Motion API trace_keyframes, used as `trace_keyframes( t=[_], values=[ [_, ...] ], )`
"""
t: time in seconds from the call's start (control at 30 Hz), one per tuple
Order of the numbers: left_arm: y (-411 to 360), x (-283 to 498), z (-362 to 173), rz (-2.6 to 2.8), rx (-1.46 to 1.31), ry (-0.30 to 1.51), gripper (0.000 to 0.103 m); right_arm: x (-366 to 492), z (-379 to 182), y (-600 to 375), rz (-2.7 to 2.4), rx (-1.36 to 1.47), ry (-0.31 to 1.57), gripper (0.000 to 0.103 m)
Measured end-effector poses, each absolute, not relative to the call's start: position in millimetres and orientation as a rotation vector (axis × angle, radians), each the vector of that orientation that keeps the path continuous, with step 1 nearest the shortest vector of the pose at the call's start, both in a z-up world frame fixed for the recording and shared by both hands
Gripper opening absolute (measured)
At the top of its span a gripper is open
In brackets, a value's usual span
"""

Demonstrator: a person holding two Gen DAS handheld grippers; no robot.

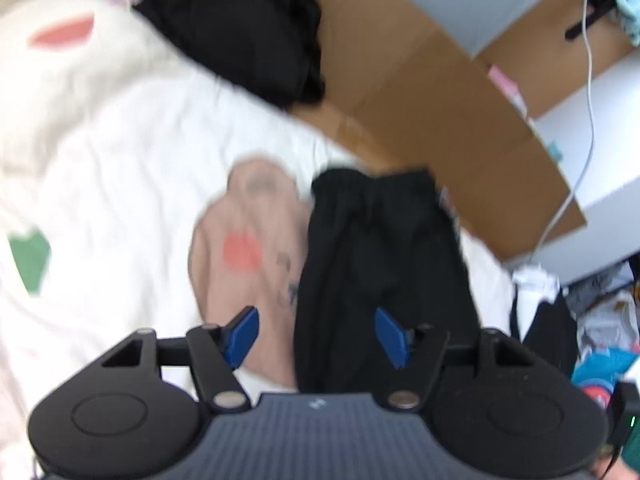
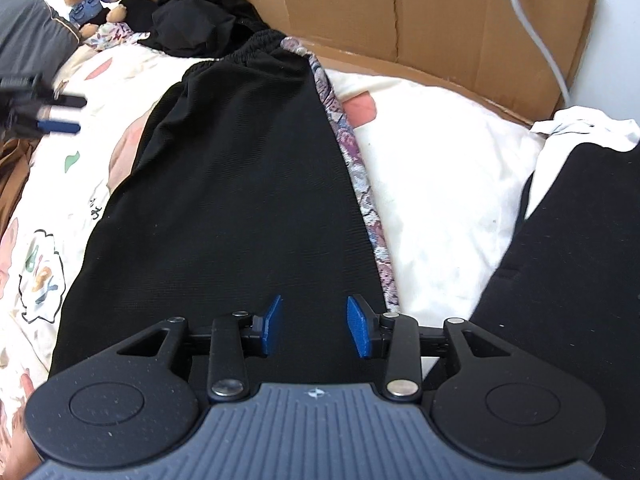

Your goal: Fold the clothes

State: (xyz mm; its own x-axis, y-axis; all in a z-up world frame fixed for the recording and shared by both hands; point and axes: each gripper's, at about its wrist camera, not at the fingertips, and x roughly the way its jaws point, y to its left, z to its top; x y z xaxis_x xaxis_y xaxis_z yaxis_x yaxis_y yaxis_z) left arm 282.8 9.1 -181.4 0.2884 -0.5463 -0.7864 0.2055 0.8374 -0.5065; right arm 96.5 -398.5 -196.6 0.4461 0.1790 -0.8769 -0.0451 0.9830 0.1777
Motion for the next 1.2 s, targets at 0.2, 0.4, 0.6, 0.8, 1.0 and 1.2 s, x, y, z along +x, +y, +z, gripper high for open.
trace_keyframes(
  t=[0.2,0.4,0.6,0.8,1.0,1.2],
  values=[
    [-8,276,-218,-0.596,-0.298,1.264,0.060,96,-210,-392,0.168,0.136,1.149,0.041],
    [-15,269,-237,-0.617,-0.270,1.324,0.042,86,-221,-390,0.184,0.093,1.218,0.041],
    [-3,268,-237,-0.590,-0.298,1.320,0.031,73,-226,-391,0.202,0.090,1.243,0.041],
    [-12,262,-239,-0.635,-0.260,1.346,0.023,62,-229,-386,0.249,0.106,1.264,0.041],
    [-39,252,-242,-0.673,-0.186,1.360,0.033,52,-233,-379,0.296,0.105,1.291,0.041],
    [-36,258,-233,-0.656,-0.222,1.347,0.034,47,-233,-382,0.303,0.121,1.295,0.042]
  ],
)
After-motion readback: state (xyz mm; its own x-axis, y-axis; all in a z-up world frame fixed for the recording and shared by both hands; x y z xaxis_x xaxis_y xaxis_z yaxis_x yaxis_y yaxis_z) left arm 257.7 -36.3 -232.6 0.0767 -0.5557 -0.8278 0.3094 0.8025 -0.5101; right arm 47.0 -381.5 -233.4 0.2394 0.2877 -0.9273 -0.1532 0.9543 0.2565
